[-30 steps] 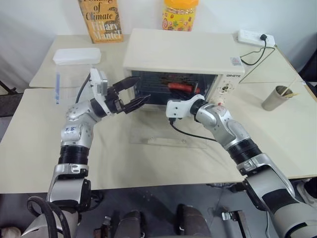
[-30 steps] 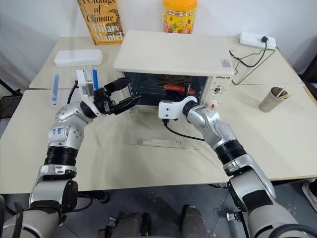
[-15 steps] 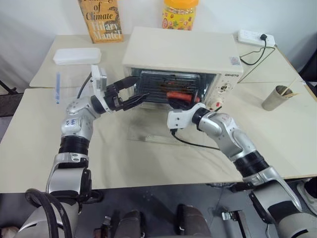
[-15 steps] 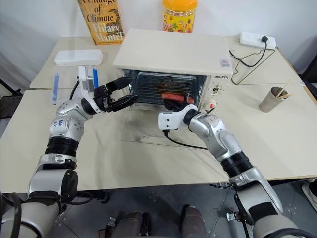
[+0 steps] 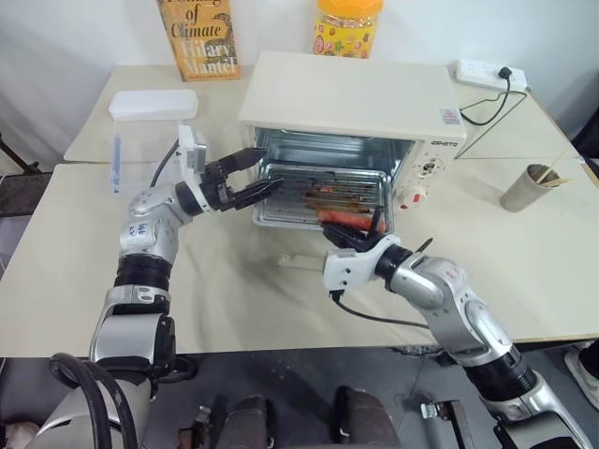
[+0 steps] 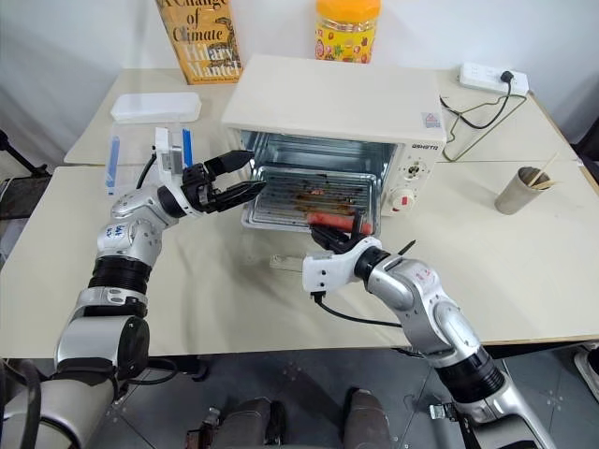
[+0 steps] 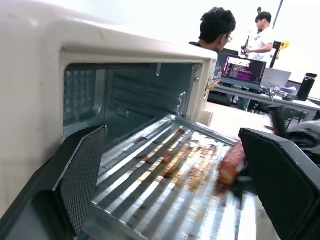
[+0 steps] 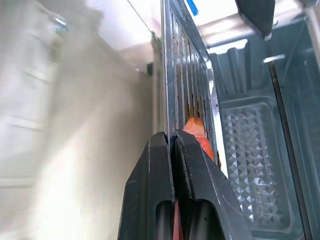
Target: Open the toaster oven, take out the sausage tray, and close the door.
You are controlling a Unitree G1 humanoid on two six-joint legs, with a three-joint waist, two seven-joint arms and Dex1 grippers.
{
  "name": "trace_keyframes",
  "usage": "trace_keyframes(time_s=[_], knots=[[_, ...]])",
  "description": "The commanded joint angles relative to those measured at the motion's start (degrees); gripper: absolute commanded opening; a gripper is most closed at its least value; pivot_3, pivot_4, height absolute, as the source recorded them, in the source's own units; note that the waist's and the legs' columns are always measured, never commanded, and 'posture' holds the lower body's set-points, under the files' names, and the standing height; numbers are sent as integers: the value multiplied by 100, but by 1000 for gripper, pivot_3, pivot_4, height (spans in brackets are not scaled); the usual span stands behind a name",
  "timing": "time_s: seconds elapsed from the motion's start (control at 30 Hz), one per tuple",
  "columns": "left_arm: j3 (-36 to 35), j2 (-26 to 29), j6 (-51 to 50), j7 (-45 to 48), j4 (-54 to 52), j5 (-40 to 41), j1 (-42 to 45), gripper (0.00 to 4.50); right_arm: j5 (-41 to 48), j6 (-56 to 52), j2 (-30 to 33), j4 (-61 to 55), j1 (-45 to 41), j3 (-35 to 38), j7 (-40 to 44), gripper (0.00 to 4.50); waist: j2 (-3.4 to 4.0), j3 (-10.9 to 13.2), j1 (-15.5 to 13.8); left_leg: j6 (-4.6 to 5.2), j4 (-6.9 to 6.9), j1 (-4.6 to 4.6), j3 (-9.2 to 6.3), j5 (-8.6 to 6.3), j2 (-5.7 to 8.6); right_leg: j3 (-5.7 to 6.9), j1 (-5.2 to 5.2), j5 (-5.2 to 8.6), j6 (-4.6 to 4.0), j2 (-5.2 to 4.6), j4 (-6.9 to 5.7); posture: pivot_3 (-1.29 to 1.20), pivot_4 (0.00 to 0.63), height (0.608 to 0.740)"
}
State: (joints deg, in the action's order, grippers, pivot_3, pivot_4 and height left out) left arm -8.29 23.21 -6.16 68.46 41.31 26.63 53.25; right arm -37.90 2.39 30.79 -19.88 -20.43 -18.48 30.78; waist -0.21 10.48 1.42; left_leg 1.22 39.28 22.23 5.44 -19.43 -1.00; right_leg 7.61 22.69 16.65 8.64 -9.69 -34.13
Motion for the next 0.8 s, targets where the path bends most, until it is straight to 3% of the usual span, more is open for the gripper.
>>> trace_keyframes(time_s=[0.03, 0.23, 0.3, 0.37, 0.57, 0.67, 0.8], knots=[[-37, 3, 65, 135, -55, -22, 44, 4500, 76, 100, 300, -706, 398, 497, 18, 9, 0, 0, -24, 0, 0, 0, 0, 0, 1, 0, 0, 0, 0, 0, 1, 0, 150, 740], [-187, 185, -864, 3, -735, 289, -411, 4500, 128, 390, 539, -1094, 915, 713, 4, 9, -1, 0, -58, 0, 0, -2, 0, 0, 0, -1, -1, 0, 0, 0, 2, 0, 150, 740], [-253, 337, -1820, -133, -1196, 593, -611, 4500, 133, 454, 583, -1156, 1013, 807, 8, 9, -1, 0, -69, 0, 1, -2, 0, 0, 0, -1, -1, 0, 0, 0, 0, 0, 150, 740], [-351, 586, -3418, -663, -1764, 1005, -816, 4500, 159, 525, 661, -1183, 1086, 933, 7, 9, -1, 1, -69, 0, 5, -1, -1, 0, -1, -3, -1, 0, 0, 0, -2, 0, 150, 740], [-852, 692, -5862, -2027, -2755, 1836, -1062, 4500, 221, 719, 775, -1166, 1129, 975, 49, 9, -2, 1, -147, 0, 28, -3, -18, 0, -4, -6, -14, 0, 0, 0, -10, 0, 150, 740], [-1247, 510, -7438, -2681, -3039, 2404, -962, 4500, 257, 779, 709, -1092, 1025, 912, 39, 9, -2, 1, -145, 0, 39, -3, -21, 0, -4, -9, -19, 0, 0, -1, -19, 0, 150, 740], [-1658, -14, -8145, -3572, -3281, 2470, -825, 4500, 313, 920, 668, -978, 860, 829, 21, 9, -3, 1, -144, 0, 44, -4, -29, 0, -4, -12, -19, 0, 0, 0, -28, 0, 150, 740]])
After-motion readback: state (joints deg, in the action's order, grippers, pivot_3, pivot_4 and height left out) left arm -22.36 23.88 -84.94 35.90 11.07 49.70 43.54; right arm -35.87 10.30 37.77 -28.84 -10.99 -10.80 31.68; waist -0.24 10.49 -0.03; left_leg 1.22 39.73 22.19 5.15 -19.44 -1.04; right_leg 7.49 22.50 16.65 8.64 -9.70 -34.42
